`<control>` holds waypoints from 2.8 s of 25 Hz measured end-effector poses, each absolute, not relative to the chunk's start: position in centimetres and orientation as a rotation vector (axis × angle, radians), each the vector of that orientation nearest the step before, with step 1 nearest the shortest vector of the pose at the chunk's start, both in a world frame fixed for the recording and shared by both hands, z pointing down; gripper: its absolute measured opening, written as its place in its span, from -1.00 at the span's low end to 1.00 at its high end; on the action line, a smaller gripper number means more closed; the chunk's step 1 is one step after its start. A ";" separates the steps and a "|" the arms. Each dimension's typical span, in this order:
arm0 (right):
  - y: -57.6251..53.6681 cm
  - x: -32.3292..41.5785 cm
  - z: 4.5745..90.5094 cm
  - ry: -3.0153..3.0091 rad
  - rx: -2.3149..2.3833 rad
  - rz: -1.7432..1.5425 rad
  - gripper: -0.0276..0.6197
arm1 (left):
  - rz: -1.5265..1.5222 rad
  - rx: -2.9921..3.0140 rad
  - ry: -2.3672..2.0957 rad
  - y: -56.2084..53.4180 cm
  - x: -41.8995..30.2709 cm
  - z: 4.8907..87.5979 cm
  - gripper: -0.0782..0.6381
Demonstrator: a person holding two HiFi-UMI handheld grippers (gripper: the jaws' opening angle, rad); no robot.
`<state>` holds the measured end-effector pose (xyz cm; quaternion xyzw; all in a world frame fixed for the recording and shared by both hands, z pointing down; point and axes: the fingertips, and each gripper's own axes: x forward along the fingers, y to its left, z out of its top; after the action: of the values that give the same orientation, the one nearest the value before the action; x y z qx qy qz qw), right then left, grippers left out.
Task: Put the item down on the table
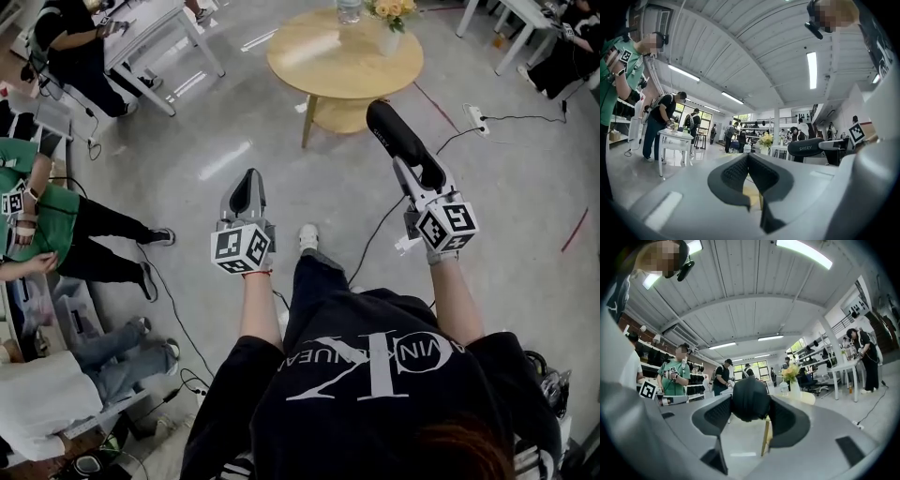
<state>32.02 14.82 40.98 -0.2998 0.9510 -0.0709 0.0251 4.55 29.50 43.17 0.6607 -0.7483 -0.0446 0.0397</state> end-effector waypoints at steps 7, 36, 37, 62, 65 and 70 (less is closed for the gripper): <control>9.9 26.8 40.7 2.947 -0.965 -0.217 -0.14 | -0.140 2.068 -2.227 23.0 -0.7 43.3 -0.75; -4.6 13.0 41.9 2.812 -1.288 -0.300 -0.18 | -0.094 2.314 -1.866 3.7 -13.9 45.1 -0.75; -4.8 12.9 41.8 2.809 -1.290 -0.303 -0.18 | -0.094 2.313 -1.860 3.6 -13.9 45.2 -0.75; -17.8 2.4 45.7 2.852 -1.159 -0.510 -0.18 | -0.030 2.257 -1.826 -7.8 -19.1 48.0 -0.75; -18.6 1.4 46.5 2.869 -1.129 -0.544 -0.18 | -0.023 2.236 -1.828 -8.6 -19.3 48.7 -0.75; -20.2 0.2 48.0 2.882 -1.103 -0.608 -0.18 | -0.008 2.221 -1.820 -10.4 -19.4 49.5 -0.75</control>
<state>0.20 -20.20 48.04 -0.3507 0.9163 -0.1934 -0.0016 -19.40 -10.42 49.53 0.7664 -0.6281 -0.0028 0.1345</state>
